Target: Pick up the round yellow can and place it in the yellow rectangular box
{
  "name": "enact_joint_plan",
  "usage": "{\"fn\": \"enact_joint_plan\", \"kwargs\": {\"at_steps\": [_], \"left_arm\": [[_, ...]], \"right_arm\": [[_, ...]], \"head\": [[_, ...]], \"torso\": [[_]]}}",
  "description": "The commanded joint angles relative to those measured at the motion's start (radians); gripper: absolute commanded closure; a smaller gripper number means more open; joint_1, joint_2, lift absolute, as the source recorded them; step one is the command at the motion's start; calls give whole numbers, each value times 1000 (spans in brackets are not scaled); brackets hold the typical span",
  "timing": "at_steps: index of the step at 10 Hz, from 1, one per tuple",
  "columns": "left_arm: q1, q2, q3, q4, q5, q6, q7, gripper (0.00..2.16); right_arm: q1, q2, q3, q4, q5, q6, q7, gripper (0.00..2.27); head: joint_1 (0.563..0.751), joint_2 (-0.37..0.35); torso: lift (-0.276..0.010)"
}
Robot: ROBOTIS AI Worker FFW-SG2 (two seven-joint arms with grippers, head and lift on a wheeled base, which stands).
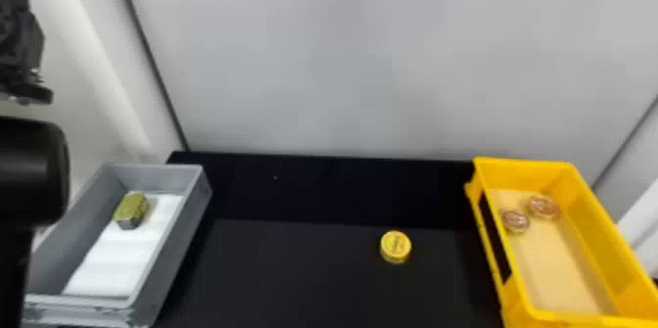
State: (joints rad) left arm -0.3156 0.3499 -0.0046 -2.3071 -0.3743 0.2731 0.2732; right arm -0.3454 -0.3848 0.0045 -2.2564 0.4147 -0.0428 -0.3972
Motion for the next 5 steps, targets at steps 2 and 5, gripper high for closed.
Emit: {"fn": "enact_joint_plan", "kwargs": {"at_steps": [2,5], "left_arm": [[0,0,0,0,0,0,0,70],[1,0,0,0,0,0,0,68]], "right_arm": [[-1,1,-1,0,0,-2,1,102],[-1,1,-1,0,0,0,1,102]], "head": [[663,54],[663,54]], "torso": [[-10],[-10]]}}
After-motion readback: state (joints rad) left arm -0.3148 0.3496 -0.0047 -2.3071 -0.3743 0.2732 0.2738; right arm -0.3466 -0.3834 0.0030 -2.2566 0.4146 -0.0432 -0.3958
